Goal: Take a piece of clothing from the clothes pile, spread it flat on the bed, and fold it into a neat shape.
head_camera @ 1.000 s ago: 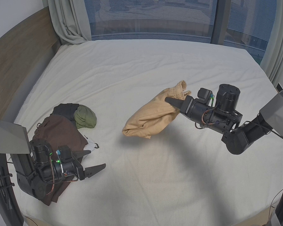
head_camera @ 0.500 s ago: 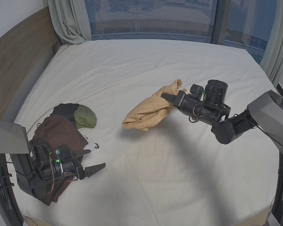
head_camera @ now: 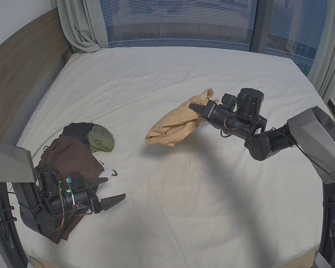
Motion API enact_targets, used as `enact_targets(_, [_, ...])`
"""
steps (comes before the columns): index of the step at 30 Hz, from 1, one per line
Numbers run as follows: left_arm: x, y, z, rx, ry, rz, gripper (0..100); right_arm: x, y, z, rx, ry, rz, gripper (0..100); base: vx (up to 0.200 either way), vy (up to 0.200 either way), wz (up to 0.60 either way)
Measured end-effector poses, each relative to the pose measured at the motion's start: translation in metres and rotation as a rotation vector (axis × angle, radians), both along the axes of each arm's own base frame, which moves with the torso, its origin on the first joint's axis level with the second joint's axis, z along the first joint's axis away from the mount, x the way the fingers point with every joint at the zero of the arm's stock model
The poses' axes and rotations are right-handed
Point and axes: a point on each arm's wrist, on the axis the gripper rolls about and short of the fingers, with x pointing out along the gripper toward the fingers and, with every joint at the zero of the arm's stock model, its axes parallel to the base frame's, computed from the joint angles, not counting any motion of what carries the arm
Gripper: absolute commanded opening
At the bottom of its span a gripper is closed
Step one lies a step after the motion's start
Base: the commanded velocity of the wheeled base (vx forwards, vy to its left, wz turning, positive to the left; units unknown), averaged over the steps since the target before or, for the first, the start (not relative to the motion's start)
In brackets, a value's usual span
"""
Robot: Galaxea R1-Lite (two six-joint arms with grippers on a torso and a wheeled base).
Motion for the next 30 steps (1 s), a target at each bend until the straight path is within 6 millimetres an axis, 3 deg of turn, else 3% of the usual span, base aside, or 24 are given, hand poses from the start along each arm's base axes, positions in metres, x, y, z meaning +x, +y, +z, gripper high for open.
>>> enact_targets(8, [0.000,0.001,0.000,0.000,0.000,0.003,100,0.021,0.003,0.014,0.007,-0.019,-0.010,0,0.000,0.000,0.00])
enact_targets(12, [0.000,0.002,0.000,0.000,0.002,0.005,100,0.034,0.004,0.007,0.003,-0.012,-0.018,0,0.000,0.000,0.00])
enact_targets(21, [0.000,0.002,-0.001,-0.002,0.005,0.000,100,0.059,0.004,-0.062,-0.045,0.082,-0.034,0,0.000,0.000,0.00])
enact_targets(30, [0.000,0.001,-0.002,-0.002,0.006,-0.004,100,0.034,-0.009,-0.123,-0.110,0.242,-0.045,0,0.000,0.000,0.00])
